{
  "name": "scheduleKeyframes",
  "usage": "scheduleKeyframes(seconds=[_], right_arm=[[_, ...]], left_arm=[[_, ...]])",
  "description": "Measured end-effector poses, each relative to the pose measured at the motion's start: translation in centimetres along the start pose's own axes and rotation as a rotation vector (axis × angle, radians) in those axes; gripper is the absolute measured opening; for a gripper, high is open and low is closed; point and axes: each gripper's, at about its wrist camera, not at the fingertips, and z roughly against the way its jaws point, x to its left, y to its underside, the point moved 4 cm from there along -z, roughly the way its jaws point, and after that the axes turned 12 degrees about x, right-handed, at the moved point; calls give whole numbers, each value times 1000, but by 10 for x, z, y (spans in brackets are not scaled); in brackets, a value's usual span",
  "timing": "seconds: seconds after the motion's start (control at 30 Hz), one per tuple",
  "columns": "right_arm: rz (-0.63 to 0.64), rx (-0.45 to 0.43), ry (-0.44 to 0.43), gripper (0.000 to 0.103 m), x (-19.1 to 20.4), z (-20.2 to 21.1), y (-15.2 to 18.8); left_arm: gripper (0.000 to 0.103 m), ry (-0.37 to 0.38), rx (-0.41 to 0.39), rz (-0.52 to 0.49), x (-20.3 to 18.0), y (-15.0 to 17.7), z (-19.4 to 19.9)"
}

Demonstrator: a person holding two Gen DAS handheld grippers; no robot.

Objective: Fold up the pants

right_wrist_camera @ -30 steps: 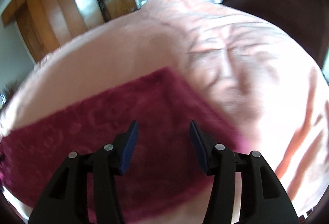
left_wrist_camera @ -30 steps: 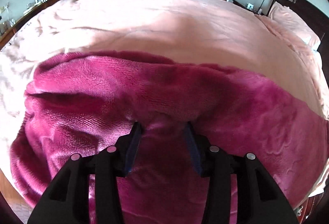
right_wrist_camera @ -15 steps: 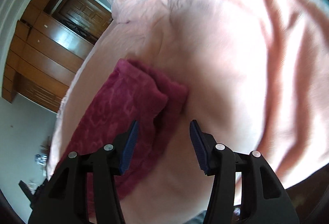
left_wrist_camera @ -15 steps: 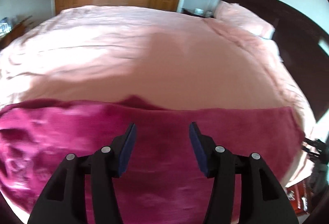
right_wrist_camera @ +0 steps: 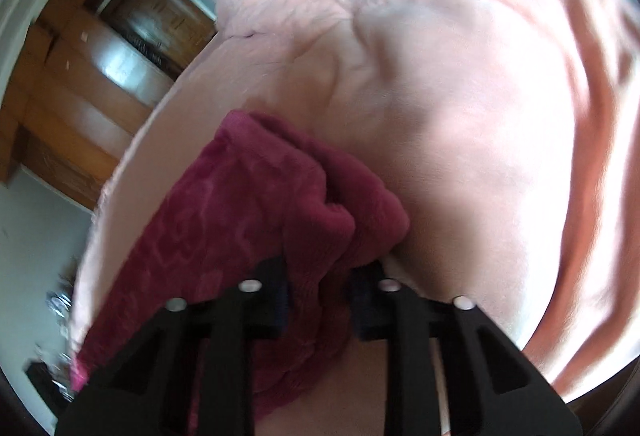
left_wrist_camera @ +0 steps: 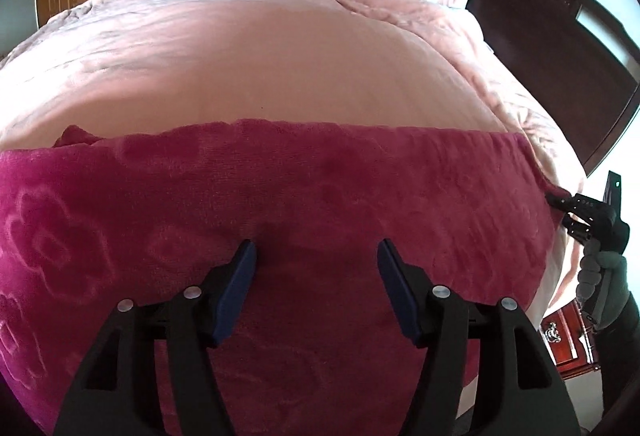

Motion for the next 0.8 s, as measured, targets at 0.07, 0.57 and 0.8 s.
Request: scheduleKeyframes(seconds=[0.07, 0.57, 0.8], right_arm=[[82, -36, 50, 16, 19, 8, 2], [527, -202, -19, 15, 198, 62, 43], [703, -203, -107, 15, 290, 65, 89]], left_arm=[[63, 2, -1, -10, -1, 1, 4], [63, 102, -79, 51, 21, -7, 49], [63, 136, -134, 155, 58, 1, 67]])
